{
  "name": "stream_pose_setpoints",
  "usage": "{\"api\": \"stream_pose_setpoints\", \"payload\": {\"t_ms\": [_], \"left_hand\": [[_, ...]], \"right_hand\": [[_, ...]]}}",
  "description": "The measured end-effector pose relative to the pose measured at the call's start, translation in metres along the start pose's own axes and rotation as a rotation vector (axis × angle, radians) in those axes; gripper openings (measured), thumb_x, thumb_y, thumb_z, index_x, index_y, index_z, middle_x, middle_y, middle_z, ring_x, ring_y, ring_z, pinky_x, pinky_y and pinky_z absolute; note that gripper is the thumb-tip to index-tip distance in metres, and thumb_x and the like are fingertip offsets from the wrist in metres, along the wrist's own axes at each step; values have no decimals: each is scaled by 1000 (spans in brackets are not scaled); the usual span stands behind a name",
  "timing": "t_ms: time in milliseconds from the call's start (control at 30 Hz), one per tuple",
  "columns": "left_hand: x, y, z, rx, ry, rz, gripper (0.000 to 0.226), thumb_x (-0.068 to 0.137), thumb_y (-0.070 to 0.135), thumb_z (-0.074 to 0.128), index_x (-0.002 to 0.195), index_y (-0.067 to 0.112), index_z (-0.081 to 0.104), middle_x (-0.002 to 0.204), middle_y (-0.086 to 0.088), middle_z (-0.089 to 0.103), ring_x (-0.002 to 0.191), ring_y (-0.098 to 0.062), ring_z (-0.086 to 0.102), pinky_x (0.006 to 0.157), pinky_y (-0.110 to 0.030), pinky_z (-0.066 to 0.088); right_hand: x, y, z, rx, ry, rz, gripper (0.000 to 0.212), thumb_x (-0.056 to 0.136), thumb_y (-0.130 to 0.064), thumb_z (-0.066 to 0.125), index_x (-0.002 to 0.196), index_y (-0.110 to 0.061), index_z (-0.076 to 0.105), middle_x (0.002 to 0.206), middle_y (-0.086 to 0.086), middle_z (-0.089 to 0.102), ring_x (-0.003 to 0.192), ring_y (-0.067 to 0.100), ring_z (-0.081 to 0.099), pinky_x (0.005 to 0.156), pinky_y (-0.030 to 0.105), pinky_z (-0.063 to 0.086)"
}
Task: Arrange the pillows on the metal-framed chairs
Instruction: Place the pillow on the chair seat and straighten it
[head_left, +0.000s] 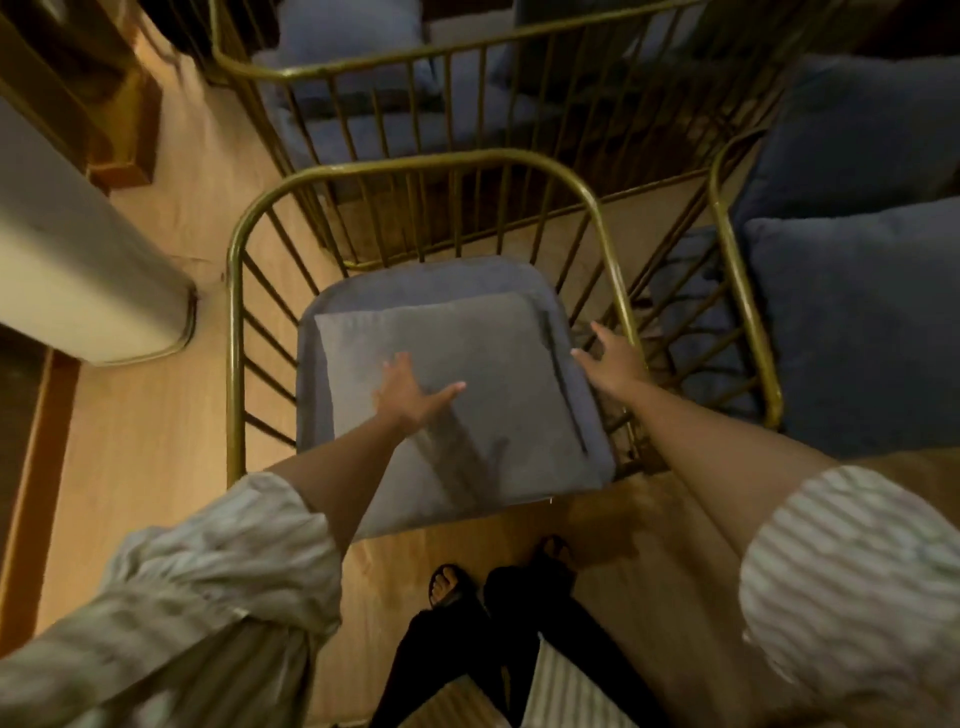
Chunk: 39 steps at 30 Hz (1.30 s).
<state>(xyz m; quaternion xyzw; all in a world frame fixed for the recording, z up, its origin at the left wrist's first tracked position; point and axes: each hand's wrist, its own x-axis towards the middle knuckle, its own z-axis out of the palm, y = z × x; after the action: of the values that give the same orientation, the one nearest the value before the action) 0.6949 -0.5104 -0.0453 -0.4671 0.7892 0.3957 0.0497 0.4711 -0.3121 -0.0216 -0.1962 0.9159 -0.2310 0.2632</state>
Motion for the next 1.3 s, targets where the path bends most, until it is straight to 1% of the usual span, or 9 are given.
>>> {"api": "stream_pose_setpoints", "payload": {"t_ms": [100,267,533,600,700,900,1033,1200,1300], "left_hand": [[-10,57,6,111,-80,172,107,82,65,64,158,12,11,166,-11,14,153,-32,8,121,-56,16],[-22,149,27,155,-177,454,96,88,55,64,157,12,14,164,-12,19,152,-35,14,120,-56,19],[-43,300,79,233,-260,592,93,90,52,63,155,3,18,162,-19,22,149,-36,23,119,-45,26],[-42,327,102,204,-314,636,99,83,66,61,153,7,25,159,-17,29,147,-35,28,118,-46,30],[5,354,160,129,-353,689,127,43,102,47,144,25,42,143,-5,54,131,-28,52,106,-50,45],[17,420,240,81,-427,654,82,63,65,68,130,18,58,130,-8,65,122,-30,60,100,-52,49],[8,469,278,13,-452,456,74,86,34,74,145,4,40,149,-16,47,135,-37,45,107,-45,40],[64,484,356,-134,-439,184,86,75,43,80,140,0,44,140,-18,56,123,-37,58,102,-49,49],[85,501,380,-141,-332,179,55,84,23,76,129,-1,55,125,-22,65,114,-39,64,95,-52,53]], "right_hand": [[-23,8,-35,-86,44,28,70,94,-47,57,153,-19,34,152,12,46,138,35,44,110,42,41],[-61,44,-97,-69,123,136,73,92,-50,59,154,-21,32,148,11,50,134,37,48,110,46,41],[-87,126,-187,46,287,307,71,92,-55,55,154,-29,31,156,7,42,140,33,43,114,50,36],[-84,150,-204,95,296,351,74,92,-57,54,155,-28,28,160,5,36,145,33,36,116,53,31],[-73,181,-226,160,375,349,69,95,-52,54,155,-25,30,161,4,35,146,32,34,117,54,29],[-14,258,-273,301,449,409,68,95,-51,56,153,-23,34,157,5,41,142,32,41,114,55,33],[36,313,-314,326,453,460,69,95,-52,56,153,-22,34,155,6,44,140,35,42,113,58,32],[88,386,-360,252,563,539,64,94,-52,54,148,-20,42,150,9,49,139,36,41,113,60,30],[103,416,-377,223,633,710,60,97,-49,51,146,-16,41,158,11,35,149,35,21,118,61,16]]}}
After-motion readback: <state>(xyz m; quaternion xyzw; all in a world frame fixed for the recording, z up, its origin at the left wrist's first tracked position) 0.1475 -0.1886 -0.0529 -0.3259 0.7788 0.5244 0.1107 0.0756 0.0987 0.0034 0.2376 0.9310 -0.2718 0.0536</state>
